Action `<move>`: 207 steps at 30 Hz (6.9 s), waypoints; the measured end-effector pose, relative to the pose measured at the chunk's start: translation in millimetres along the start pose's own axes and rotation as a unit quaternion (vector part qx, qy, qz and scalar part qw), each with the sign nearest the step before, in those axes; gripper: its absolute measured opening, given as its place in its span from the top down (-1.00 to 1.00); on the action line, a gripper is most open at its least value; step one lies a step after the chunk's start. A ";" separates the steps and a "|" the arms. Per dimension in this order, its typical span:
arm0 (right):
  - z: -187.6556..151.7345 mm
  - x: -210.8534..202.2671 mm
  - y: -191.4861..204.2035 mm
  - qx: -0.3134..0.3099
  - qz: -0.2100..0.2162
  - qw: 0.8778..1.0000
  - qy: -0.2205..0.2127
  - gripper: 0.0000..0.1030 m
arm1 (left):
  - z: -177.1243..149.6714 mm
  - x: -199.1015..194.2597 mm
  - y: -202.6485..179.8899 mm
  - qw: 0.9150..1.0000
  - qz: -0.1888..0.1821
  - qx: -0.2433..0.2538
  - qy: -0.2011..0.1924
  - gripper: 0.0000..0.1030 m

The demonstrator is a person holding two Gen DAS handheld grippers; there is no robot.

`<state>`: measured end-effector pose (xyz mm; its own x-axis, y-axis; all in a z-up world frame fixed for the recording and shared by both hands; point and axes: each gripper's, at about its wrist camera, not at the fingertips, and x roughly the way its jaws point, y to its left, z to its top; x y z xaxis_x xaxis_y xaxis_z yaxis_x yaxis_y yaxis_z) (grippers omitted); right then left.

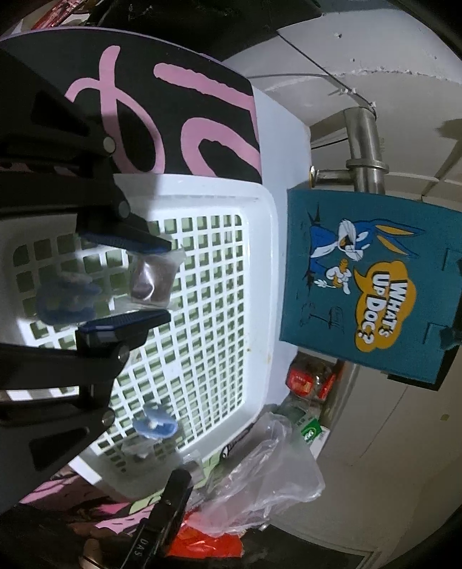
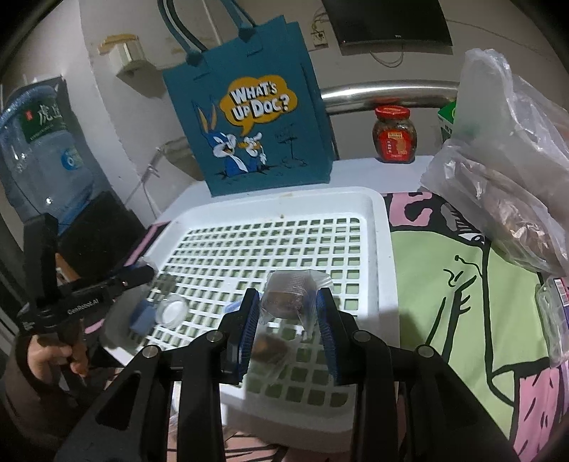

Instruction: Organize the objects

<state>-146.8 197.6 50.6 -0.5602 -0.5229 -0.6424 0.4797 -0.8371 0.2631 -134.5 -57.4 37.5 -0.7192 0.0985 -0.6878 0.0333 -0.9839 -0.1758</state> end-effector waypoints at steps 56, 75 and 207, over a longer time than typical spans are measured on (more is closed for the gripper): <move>-36.3 -151.0 85.5 -0.086 0.035 0.976 -0.199 -0.77 | -39.0 -133.5 -37.9 0.988 -0.065 0.031 -0.133 -0.47; -69.7 -136.2 63.3 -0.070 0.023 0.987 -0.145 -0.77 | -81.9 -112.9 -44.2 0.995 -0.056 0.054 -0.055 -0.47; -109.9 -78.6 86.0 -0.128 0.065 0.988 -0.049 0.50 | -107.3 -87.2 -64.0 0.988 -0.103 0.112 -0.016 0.48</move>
<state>12.7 184.3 44.6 -0.5401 -0.6466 -0.5387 0.6994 -0.7009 0.1399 0.5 13.0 33.2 -0.7158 0.2991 -0.6310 -0.2679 -0.9521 -0.1475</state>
